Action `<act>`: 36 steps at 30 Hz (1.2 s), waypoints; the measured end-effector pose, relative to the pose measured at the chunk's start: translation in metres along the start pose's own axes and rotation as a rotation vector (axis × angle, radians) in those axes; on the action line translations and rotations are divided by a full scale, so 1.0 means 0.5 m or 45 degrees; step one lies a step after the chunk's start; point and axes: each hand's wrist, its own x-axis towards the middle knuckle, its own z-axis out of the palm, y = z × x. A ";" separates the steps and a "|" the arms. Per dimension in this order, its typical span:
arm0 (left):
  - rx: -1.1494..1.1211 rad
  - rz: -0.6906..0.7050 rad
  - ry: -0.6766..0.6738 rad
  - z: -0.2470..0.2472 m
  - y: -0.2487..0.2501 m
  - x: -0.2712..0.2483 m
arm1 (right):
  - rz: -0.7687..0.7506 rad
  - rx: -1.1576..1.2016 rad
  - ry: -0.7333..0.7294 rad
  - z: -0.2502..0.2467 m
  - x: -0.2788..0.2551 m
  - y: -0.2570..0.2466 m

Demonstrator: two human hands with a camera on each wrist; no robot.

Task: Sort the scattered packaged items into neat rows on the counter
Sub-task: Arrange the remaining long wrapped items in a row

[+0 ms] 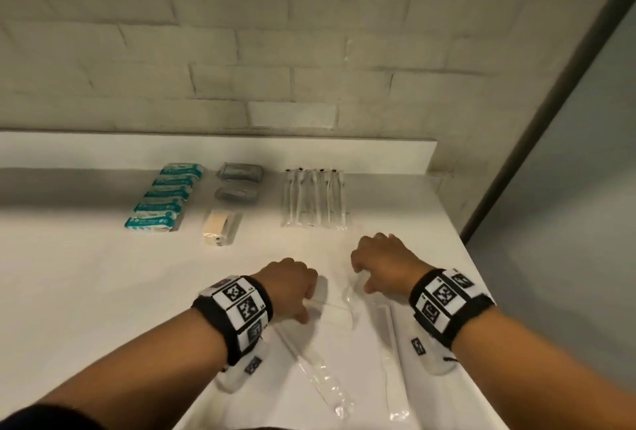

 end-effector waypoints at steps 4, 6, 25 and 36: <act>0.116 -0.029 -0.043 -0.007 0.015 -0.008 | 0.246 -0.032 -0.035 -0.002 -0.027 0.007; 0.108 -0.020 -0.016 -0.010 0.018 -0.017 | 0.345 0.158 0.003 -0.005 -0.050 0.004; -0.163 -0.412 -0.002 0.077 -0.085 -0.177 | 0.662 0.436 -0.209 0.022 -0.121 -0.169; -0.198 -0.269 -0.050 0.079 -0.124 -0.176 | 0.529 0.391 -0.225 0.043 -0.086 -0.340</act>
